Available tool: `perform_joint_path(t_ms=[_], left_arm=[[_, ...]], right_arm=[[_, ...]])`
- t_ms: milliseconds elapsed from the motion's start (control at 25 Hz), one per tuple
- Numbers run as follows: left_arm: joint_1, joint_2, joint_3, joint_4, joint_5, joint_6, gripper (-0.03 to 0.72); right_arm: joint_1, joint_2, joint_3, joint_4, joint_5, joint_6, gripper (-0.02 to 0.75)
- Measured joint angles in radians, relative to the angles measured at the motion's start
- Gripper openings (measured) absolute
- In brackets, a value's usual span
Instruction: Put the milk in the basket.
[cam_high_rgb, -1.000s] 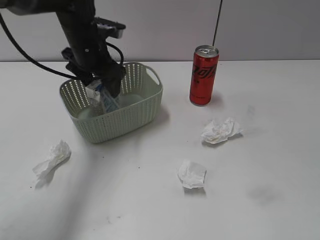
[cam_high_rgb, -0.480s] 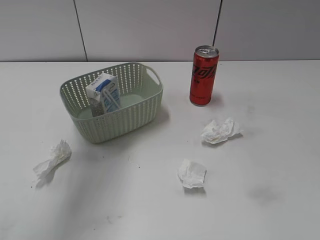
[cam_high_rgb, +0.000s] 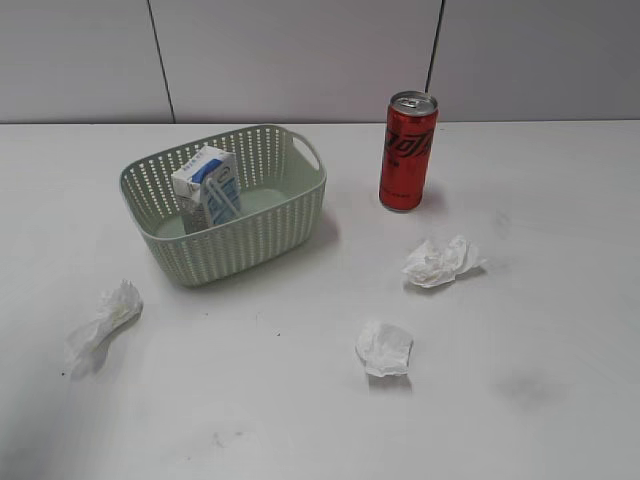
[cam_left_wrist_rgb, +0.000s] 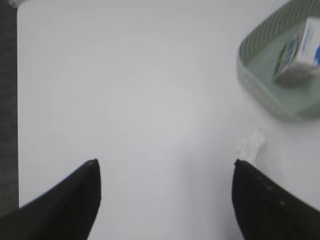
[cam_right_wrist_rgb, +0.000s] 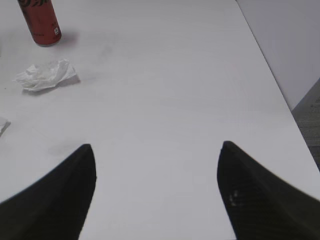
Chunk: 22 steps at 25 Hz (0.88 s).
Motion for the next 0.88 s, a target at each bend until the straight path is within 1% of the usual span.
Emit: perform_joint_path(t_ms=[80, 200, 360, 520, 600, 760, 880], left_arm=[[0.029, -0.092, 0.154, 0.000, 0.000, -0.009, 0.605], [0.052, -0.234, 0.342, -0.002, -0.013, -0.029, 0.601], [0.055, -0.410, 0.533, -0.008, -0.031, -0.074, 0.599], [0.055, -0.617, 0.669, -0.013, -0.027, -0.101, 0.593], [0.055, -0.732, 0.715, -0.013, -0.028, -0.103, 0.591], [0.055, -0.927, 0.785, -0.013, -0.029, -0.104, 0.590], [0.055, -1.026, 0.827, -0.018, -0.031, -0.104, 0.590]], right_arm=[[0.000, 0.000, 0.000, 0.000, 0.000, -0.001, 0.586], [0.000, 0.000, 0.000, 0.000, 0.000, -0.001, 0.586], [0.000, 0.000, 0.000, 0.000, 0.000, -0.001, 0.586], [0.000, 0.000, 0.000, 0.000, 0.000, -0.001, 0.586], [0.000, 0.000, 0.000, 0.000, 0.000, -0.002, 0.586], [0.000, 0.000, 0.000, 0.000, 0.000, -0.002, 0.586], [0.000, 0.000, 0.000, 0.000, 0.000, -0.002, 0.586]])
